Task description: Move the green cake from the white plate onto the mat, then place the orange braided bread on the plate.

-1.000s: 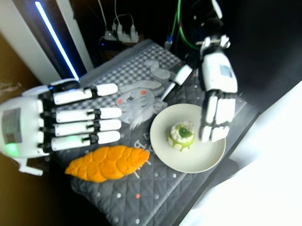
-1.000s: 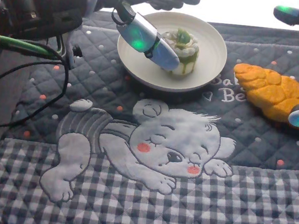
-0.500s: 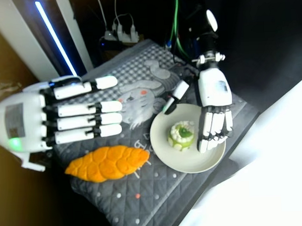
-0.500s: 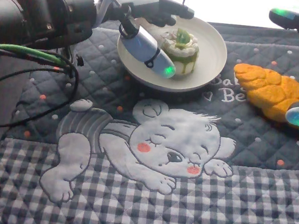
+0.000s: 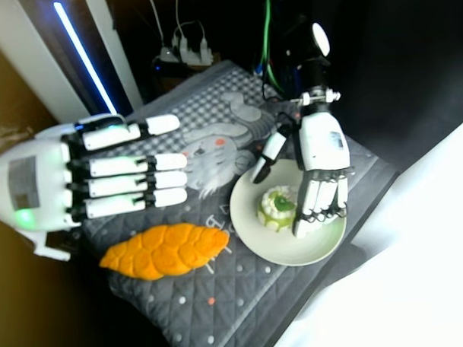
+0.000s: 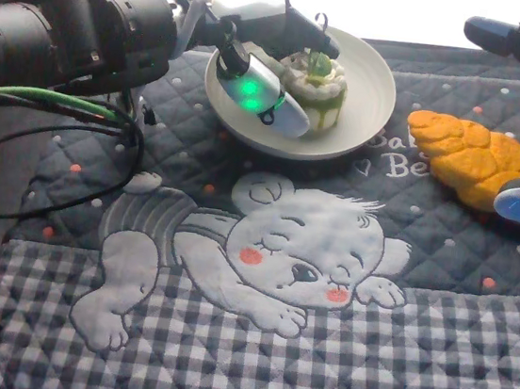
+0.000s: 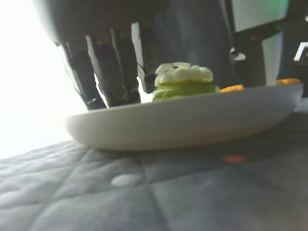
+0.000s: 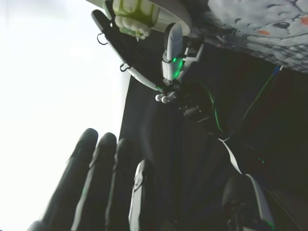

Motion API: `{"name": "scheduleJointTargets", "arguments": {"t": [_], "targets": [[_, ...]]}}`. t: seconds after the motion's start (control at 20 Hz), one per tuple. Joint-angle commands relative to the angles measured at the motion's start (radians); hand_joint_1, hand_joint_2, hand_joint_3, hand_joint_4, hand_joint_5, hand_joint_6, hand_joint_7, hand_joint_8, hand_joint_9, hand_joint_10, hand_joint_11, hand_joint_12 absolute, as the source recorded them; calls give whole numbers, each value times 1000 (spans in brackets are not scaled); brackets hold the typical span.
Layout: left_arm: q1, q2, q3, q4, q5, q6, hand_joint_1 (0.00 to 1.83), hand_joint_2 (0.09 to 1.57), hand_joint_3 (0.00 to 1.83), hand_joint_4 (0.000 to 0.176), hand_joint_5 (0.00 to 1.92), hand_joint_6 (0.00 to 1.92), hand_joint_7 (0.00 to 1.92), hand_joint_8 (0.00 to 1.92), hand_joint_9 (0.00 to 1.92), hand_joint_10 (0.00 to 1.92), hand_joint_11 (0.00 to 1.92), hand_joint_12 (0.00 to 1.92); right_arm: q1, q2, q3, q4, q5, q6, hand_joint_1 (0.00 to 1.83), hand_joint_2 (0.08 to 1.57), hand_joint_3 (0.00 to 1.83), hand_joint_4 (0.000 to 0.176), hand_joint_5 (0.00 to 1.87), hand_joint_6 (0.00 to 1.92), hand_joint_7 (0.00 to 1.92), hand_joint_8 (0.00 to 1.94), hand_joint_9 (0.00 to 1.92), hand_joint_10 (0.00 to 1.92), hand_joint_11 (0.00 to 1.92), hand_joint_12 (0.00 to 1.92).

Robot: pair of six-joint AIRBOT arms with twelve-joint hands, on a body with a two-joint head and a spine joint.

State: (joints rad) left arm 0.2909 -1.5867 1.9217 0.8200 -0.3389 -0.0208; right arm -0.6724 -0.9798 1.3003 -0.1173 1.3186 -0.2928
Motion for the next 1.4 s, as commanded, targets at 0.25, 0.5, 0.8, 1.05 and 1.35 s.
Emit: {"name": "scheduleJointTargets", "arguments": {"t": [0.25,0.5,0.8,1.05,1.35], "targets": [[25,-55,115,11,-202,-244,1009,1104,0,171,975,928,1024,30,855,48,223,1282,5,11,-1,39,118,4,571,901,0,176,221,1,387,5,375,7,283,100],[26,-49,114,7,-211,-244,1206,1108,9,41,1044,851,942,1078,821,445,227,1512,5,11,-1,39,118,4,554,904,0,176,230,2,361,0,356,0,274,89],[5,19,46,-8,-272,-244,1221,1098,0,4,1129,694,926,1109,650,664,76,1583,5,11,-3,40,118,4,545,911,0,176,210,0,367,6,358,5,288,86],[-16,113,-35,-68,-365,-239,1241,1052,3,20,1208,536,1048,929,884,641,451,1380,4,11,-5,45,118,4,597,901,0,167,212,11,378,5,341,0,255,65],[13,295,-241,-146,-529,-162,1240,1056,0,44,1121,761,1094,787,1110,92,586,1028,4,11,-7,53,118,4,667,856,0,145,297,9,411,4,374,6,269,62]]}}
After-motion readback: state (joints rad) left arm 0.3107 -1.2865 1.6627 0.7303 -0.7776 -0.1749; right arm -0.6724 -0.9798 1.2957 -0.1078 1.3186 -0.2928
